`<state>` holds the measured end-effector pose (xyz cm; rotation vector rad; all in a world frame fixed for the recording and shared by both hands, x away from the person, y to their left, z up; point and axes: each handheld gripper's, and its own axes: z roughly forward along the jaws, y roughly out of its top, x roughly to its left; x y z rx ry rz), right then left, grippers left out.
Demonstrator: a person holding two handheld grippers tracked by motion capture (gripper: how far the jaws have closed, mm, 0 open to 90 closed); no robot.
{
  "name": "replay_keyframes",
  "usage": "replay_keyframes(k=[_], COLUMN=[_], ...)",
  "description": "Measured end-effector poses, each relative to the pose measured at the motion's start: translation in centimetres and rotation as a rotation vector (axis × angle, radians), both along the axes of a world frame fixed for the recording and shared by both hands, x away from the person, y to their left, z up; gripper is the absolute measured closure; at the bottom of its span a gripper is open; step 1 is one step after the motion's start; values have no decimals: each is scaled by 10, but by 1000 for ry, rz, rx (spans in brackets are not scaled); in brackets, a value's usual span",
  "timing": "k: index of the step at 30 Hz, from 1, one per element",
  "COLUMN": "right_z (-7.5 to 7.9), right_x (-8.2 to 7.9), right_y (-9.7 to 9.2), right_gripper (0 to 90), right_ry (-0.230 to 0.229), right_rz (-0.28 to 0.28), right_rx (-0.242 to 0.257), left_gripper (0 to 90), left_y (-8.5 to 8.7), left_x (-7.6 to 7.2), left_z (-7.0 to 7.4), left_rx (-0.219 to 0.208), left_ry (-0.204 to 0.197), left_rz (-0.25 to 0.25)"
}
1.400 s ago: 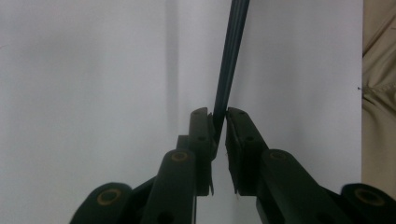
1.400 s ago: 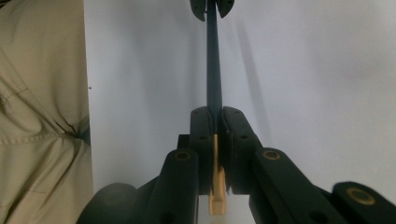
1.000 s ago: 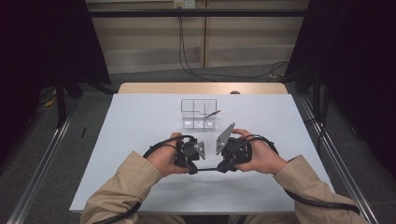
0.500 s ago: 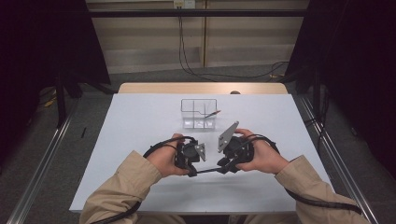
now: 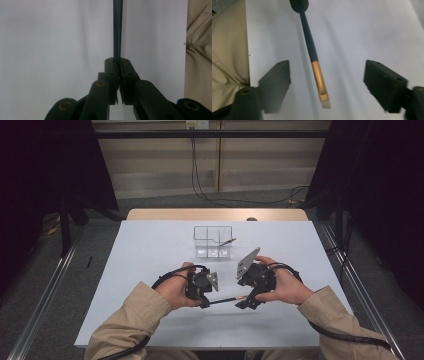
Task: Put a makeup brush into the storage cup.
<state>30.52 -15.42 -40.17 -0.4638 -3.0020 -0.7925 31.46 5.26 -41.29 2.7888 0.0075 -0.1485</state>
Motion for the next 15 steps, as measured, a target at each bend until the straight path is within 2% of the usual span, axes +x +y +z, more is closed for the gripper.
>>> replay_keyframes(k=[5,6,14,15], right_z=[0,0,-1,-2], right_x=[2,2,3,3], right_y=[-4,-6,-17,-18], right_gripper=[113,94,48,49], right_ry=[-16,-9,-11,-7], right_rz=[-29,-48,-99,-107], right_rx=[35,43,154,173], left_gripper=[859,859,859,859], left_y=[2,3,9,9], left_x=[0,0,0,1], left_z=[1,1,-1,0], left_rx=[-20,-21,-52,-43], left_ry=[6,4,11,6], left_rz=[19,19,60,48])
